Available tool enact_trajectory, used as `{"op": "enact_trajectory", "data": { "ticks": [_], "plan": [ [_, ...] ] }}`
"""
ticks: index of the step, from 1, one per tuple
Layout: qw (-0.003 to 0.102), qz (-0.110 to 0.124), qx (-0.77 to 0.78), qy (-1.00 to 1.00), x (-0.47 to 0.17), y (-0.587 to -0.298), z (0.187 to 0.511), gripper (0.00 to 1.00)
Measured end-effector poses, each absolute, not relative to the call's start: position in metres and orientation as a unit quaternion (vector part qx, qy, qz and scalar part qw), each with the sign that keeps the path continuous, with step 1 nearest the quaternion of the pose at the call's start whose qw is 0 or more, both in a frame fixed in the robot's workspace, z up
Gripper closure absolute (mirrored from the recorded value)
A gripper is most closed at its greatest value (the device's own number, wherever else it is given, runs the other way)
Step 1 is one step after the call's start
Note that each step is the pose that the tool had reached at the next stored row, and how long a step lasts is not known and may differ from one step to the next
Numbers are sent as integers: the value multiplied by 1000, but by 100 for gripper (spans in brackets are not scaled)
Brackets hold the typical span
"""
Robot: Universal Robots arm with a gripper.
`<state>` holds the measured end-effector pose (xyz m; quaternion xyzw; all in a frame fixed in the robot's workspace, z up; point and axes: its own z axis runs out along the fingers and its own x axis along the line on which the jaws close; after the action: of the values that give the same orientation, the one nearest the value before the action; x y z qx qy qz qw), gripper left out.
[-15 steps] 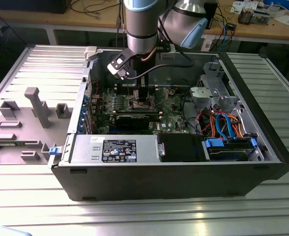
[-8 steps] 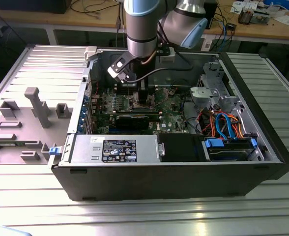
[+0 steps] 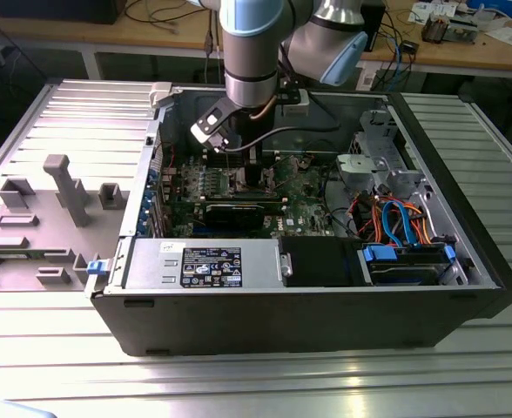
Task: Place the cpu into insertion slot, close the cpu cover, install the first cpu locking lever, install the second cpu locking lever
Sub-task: 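Place the cpu into insertion slot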
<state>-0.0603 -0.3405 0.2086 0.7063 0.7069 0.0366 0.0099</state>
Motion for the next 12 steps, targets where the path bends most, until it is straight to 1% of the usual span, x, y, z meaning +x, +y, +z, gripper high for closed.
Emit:
{"op": "enact_trajectory", "data": {
  "ticks": [12],
  "plan": [
    [10,36,713,700,-61,-341,204,46]
  ]
}}
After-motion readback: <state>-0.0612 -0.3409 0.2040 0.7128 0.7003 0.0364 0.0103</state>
